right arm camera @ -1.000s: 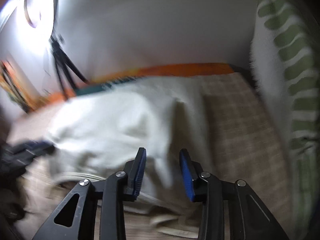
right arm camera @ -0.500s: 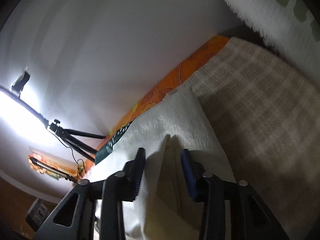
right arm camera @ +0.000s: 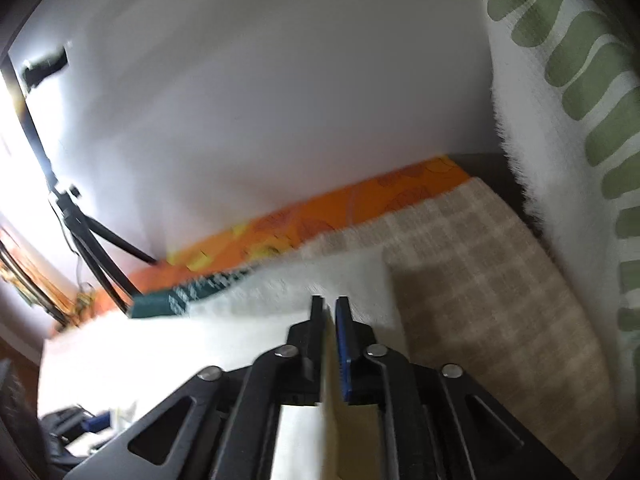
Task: Fold small clothes
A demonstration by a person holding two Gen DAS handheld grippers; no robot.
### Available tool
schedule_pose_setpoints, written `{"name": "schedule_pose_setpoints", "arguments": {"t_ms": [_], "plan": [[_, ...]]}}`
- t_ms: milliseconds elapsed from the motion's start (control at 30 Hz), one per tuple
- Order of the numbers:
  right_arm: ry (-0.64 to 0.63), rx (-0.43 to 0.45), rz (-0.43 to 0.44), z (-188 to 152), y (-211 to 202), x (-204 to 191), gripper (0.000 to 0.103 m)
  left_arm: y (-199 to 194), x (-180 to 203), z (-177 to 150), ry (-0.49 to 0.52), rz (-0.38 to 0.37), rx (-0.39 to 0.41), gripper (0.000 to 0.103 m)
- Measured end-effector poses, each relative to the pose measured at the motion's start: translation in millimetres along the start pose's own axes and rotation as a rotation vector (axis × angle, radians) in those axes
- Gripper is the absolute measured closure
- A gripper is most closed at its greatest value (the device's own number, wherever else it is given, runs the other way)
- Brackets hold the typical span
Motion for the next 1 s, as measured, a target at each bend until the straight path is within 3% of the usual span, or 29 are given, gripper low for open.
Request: {"name": "schedule_pose_setpoints", "arguments": {"t_ms": [33, 233, 267, 367, 567, 667, 800, 1000], "plan": [[-0.011, 0.005, -0.021, -1, -5, 2, 0.069, -3, 0, 0, -0.008, 0.001, 0.001, 0.074], [-0.044, 0.023, -0.047, -11, -45, 7, 0.069, -30, 3, 2, -0.026, -0.003, 0.011, 0.074], [-0.05, 0.028, -0.045, -13, -52, 4, 0.069, -37, 5, 2, -0.022, -0.002, 0.017, 0.072], [-0.082, 0.046, -0.055, -18, -75, -9, 0.068, -56, 9, 5, -0.009, 0.009, 0.046, 0.05], [-0.117, 0.071, -0.087, -31, -121, -36, 0.066, -101, 15, 7, -0.008, 0.014, 0.094, 0.048], [-0.146, 0.089, -0.099, -41, -146, -52, 0.057, -128, 18, 2, 0.003, 0.019, 0.109, 0.047], [-0.173, 0.116, -0.101, -57, -182, -76, 0.045, -168, 24, -6, 0.033, 0.043, 0.164, 0.029], [-0.201, 0.179, -0.134, -86, -230, -106, 0.026, -218, 35, -24, 0.089, 0.048, 0.203, 0.026]]}}
Point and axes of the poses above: each gripper's, at about its wrist camera, not at the fingertips, and y roughly the way its jaws point, x to its right, z to its top, the point moved 5 cm from there along y, roughly the way its jaws point, and after that the axes turned 11 degrees about x, right-handed, at the moved point
